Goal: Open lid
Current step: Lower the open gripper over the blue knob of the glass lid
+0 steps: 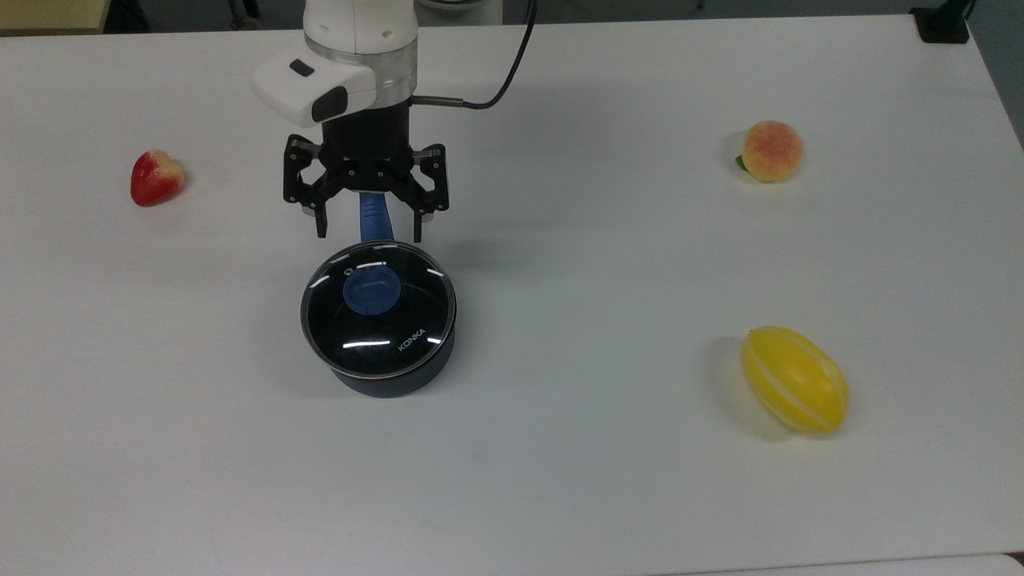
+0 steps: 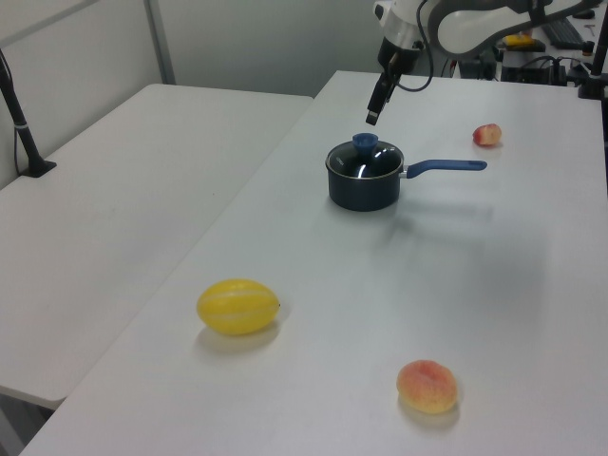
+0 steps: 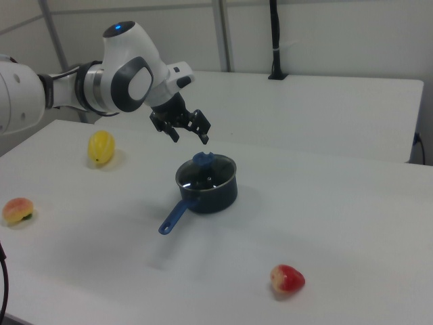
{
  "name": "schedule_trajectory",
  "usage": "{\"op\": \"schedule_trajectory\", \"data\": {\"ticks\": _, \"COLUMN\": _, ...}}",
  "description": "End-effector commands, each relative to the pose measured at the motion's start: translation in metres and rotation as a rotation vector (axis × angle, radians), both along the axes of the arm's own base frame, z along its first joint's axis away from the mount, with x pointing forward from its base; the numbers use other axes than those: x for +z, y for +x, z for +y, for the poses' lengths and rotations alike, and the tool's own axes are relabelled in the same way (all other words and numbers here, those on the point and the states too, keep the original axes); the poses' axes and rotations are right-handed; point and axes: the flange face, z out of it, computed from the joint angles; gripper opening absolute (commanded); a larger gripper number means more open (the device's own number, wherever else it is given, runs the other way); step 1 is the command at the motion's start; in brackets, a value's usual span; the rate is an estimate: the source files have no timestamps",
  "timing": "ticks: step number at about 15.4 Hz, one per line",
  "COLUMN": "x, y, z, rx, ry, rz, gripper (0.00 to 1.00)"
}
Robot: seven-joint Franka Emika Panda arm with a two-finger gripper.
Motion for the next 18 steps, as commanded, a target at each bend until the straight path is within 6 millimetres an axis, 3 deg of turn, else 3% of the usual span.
{"op": "schedule_trajectory", "data": {"ticks": 1, "x": -0.019, "y": 0.010, "z": -0.003, "rx": 0.014, "ry": -0.005, "rz": -0.029, "gripper": 1.00}}
{"op": "schedule_trajectory", "data": {"ticks": 10, "x": -0.063, "y": 0.023, "z": 0.001, "rx": 0.022, "ry": -0.001, "rz": -0.047, "gripper": 1.00}}
{"op": "schedule_trajectory", "data": {"ticks": 16, "x": -0.076, "y": 0.027, "z": 0.002, "rx": 0.031, "ry": -0.010, "rz": -0.044, "gripper": 1.00}}
{"op": "schedule_trajectory", "data": {"ticks": 18, "x": -0.078, "y": 0.027, "z": 0.004, "rx": 0.034, "ry": -0.010, "rz": -0.041, "gripper": 0.94}}
